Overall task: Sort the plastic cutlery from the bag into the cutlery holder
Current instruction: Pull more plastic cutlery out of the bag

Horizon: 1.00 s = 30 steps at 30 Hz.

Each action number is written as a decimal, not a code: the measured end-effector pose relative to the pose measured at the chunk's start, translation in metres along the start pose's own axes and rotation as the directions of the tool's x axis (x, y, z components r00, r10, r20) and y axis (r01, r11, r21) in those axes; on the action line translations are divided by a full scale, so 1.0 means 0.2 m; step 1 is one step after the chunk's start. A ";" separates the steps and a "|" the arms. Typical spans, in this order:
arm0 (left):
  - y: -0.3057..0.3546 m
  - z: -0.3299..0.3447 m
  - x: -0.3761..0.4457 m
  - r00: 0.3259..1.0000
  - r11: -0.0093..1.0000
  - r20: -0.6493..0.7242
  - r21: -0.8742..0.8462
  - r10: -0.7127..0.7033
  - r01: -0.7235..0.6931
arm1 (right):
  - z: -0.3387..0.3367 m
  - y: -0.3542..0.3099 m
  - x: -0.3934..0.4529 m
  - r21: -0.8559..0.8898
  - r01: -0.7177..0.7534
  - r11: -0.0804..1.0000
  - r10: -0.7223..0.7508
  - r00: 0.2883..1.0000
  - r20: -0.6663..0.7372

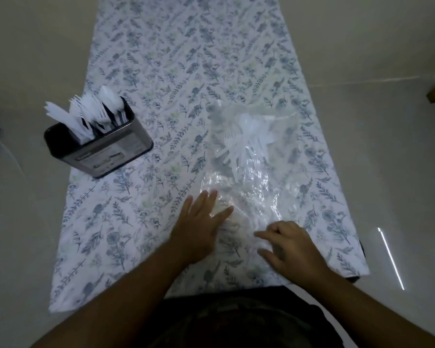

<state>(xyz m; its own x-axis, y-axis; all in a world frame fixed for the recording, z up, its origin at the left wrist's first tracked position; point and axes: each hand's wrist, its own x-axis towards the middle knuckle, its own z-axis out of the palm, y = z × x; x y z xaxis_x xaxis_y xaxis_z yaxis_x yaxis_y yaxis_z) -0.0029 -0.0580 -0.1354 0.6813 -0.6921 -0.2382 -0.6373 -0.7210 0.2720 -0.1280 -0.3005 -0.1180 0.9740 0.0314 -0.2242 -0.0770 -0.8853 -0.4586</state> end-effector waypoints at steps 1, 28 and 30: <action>0.00 -0.02 0.00 0.997 0.997 -0.036 0.006 -0.072 0.072 | 0.02 -0.03 0.03 0.011 0.005 1.000 -0.005 1.000 -0.001; 0.13 0.01 -0.22 0.998 0.998 -0.025 -0.008 0.058 -0.058 | 0.01 -0.33 0.40 0.094 -0.089 0.992 0.071 0.982 0.176; 0.13 0.00 -0.22 0.998 0.998 -0.008 0.007 0.058 -0.058 | -0.02 -0.33 0.42 0.067 -0.060 0.996 0.045 0.977 0.210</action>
<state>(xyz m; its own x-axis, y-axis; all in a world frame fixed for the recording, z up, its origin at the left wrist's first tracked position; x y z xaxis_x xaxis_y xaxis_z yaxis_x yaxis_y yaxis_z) -0.0493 -0.0471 -0.1186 0.6461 -0.7323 -0.2151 -0.6779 -0.6801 0.2791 -0.0402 -0.2411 -0.1036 0.9030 0.0883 -0.4205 -0.1499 -0.8524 -0.5009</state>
